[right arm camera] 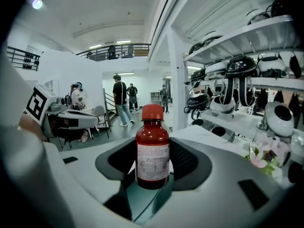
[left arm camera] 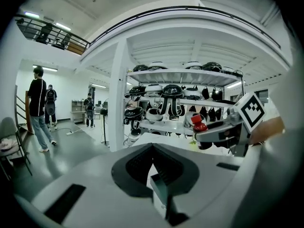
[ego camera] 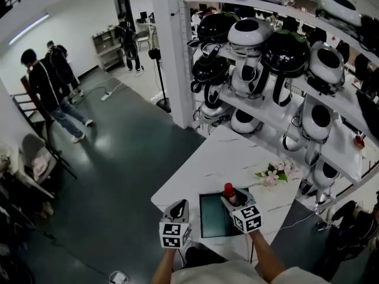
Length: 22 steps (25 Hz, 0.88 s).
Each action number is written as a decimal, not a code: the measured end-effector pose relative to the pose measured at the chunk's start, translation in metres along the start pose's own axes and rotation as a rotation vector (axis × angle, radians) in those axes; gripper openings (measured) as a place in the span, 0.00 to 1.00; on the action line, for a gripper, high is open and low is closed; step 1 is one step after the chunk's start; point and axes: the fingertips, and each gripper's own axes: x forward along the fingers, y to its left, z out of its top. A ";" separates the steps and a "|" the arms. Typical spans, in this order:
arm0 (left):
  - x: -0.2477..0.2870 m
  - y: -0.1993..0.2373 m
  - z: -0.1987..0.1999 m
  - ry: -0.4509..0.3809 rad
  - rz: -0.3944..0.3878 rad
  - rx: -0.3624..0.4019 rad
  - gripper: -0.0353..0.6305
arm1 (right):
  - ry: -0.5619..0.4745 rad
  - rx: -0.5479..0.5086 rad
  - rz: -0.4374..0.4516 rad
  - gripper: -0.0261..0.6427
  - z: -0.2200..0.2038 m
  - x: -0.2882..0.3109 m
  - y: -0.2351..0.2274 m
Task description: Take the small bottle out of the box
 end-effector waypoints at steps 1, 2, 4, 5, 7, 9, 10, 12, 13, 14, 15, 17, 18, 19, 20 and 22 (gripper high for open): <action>-0.001 -0.001 0.005 -0.006 0.000 0.009 0.08 | -0.011 -0.003 -0.004 0.39 0.005 -0.003 -0.002; -0.001 -0.001 0.009 -0.009 0.001 0.016 0.08 | -0.022 -0.007 -0.008 0.39 0.010 -0.005 -0.003; -0.001 -0.001 0.018 -0.027 0.005 0.027 0.08 | -0.040 -0.016 -0.016 0.39 0.019 -0.008 -0.007; -0.001 0.000 0.021 -0.034 0.010 0.034 0.08 | -0.049 -0.019 -0.019 0.39 0.023 -0.010 -0.008; -0.001 0.002 0.026 -0.043 0.019 0.049 0.08 | -0.065 -0.024 -0.023 0.39 0.029 -0.014 -0.008; -0.002 -0.001 0.038 -0.059 0.013 0.053 0.08 | -0.078 -0.027 -0.027 0.39 0.035 -0.017 -0.009; -0.002 -0.002 0.044 -0.068 0.010 0.053 0.08 | -0.085 -0.026 -0.030 0.39 0.038 -0.018 -0.010; -0.001 -0.001 0.051 -0.082 0.009 0.054 0.08 | -0.098 -0.020 -0.033 0.39 0.043 -0.019 -0.011; 0.001 0.000 0.053 -0.088 0.009 0.054 0.08 | -0.104 -0.018 -0.033 0.39 0.045 -0.019 -0.011; 0.001 0.000 0.056 -0.092 0.008 0.056 0.08 | -0.109 -0.018 -0.034 0.39 0.047 -0.019 -0.011; 0.002 0.000 0.058 -0.095 0.007 0.057 0.08 | -0.113 -0.021 -0.035 0.39 0.049 -0.020 -0.011; 0.004 -0.001 0.062 -0.102 0.006 0.060 0.08 | -0.117 -0.025 -0.037 0.39 0.052 -0.021 -0.011; 0.004 -0.002 0.065 -0.105 0.004 0.062 0.08 | -0.118 -0.026 -0.039 0.39 0.053 -0.022 -0.011; 0.005 -0.003 0.067 -0.108 0.002 0.064 0.08 | -0.119 -0.027 -0.040 0.39 0.053 -0.022 -0.011; 0.005 -0.004 0.068 -0.110 0.000 0.067 0.08 | -0.120 -0.028 -0.041 0.39 0.054 -0.023 -0.011; 0.005 -0.006 0.069 -0.109 -0.004 0.072 0.08 | -0.124 -0.030 -0.044 0.39 0.054 -0.025 -0.010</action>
